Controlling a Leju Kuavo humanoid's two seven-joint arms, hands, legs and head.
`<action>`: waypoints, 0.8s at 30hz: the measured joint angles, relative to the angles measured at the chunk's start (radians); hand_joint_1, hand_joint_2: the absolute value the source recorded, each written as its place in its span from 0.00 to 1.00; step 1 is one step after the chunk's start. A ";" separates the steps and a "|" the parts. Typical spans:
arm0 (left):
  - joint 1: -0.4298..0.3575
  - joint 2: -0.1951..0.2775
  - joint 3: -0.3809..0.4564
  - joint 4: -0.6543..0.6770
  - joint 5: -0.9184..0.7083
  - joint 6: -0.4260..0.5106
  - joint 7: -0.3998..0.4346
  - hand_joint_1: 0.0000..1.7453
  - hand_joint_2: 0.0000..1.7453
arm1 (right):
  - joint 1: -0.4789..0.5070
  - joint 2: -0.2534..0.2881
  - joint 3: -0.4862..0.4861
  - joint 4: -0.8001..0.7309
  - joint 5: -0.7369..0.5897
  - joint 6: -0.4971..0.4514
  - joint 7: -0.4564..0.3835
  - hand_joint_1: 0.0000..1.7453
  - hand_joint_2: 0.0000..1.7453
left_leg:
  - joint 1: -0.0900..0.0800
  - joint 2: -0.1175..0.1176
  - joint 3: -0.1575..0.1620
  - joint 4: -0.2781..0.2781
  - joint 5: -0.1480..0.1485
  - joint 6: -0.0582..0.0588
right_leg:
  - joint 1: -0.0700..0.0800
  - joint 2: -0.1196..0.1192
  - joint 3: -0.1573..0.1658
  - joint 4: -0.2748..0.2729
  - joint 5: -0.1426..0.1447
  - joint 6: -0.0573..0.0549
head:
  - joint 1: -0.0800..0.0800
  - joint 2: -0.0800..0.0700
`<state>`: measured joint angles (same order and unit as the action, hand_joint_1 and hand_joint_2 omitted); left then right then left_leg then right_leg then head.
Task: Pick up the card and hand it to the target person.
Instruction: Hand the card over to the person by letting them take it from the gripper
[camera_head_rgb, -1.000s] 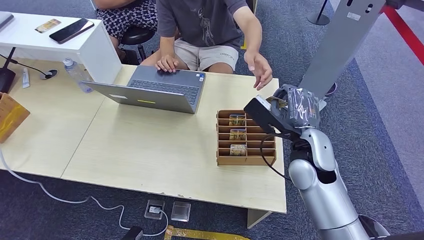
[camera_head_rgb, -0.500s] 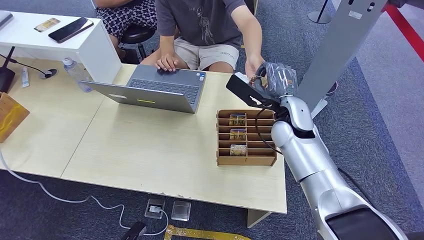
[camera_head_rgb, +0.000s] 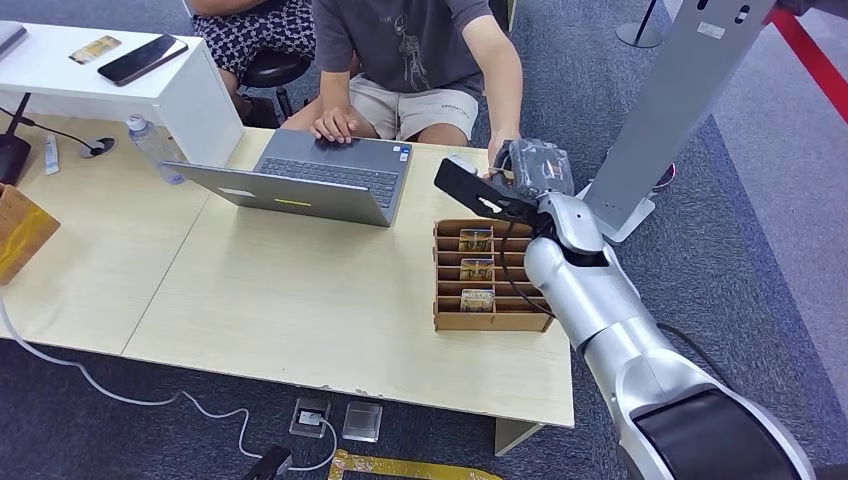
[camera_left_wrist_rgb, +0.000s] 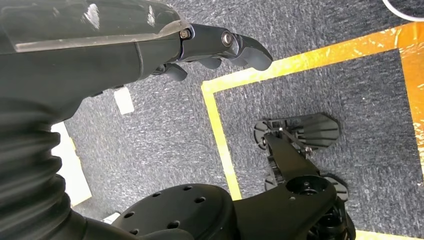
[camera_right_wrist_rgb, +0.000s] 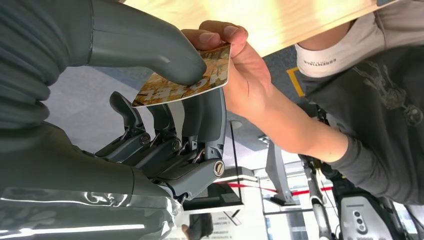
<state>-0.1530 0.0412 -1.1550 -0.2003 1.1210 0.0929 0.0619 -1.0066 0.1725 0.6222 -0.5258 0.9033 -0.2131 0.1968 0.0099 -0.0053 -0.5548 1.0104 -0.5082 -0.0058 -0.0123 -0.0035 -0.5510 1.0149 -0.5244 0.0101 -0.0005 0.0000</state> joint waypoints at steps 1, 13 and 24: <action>0.000 0.000 0.000 0.000 0.000 0.000 -0.001 0.00 1.00 | -0.003 0.001 0.001 0.008 0.000 -0.001 0.000 0.85 1.00 | 0.000 0.000 0.000 0.000 0.000 0.000 | 0.000 0.000 0.000 0.000 0.000 0.000 | 0.000 0.000; 0.001 0.000 0.000 0.000 0.001 -0.009 -0.013 0.00 1.00 | -0.011 0.013 0.007 0.060 0.001 -0.007 -0.003 0.00 1.00 | 0.000 0.000 0.000 0.000 0.000 0.000 | 0.000 0.000 0.000 0.000 0.000 0.000 | 0.000 0.000; 0.002 0.000 0.000 0.000 0.005 -0.009 -0.014 0.00 1.00 | -0.016 0.020 0.008 0.084 0.010 -0.015 -0.009 0.00 1.00 | 0.000 0.000 0.000 0.000 0.000 0.000 | 0.000 0.000 0.000 0.000 0.000 0.000 | 0.000 0.000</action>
<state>-0.1509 0.0415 -1.1551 -0.2003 1.1260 0.0837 0.0481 -1.0225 0.1924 0.6306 -0.4420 0.9133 -0.2277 0.1875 0.0099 -0.0052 -0.5548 1.0105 -0.5082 -0.0058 -0.0123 -0.0034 -0.5510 1.0150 -0.5244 0.0101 -0.0004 0.0000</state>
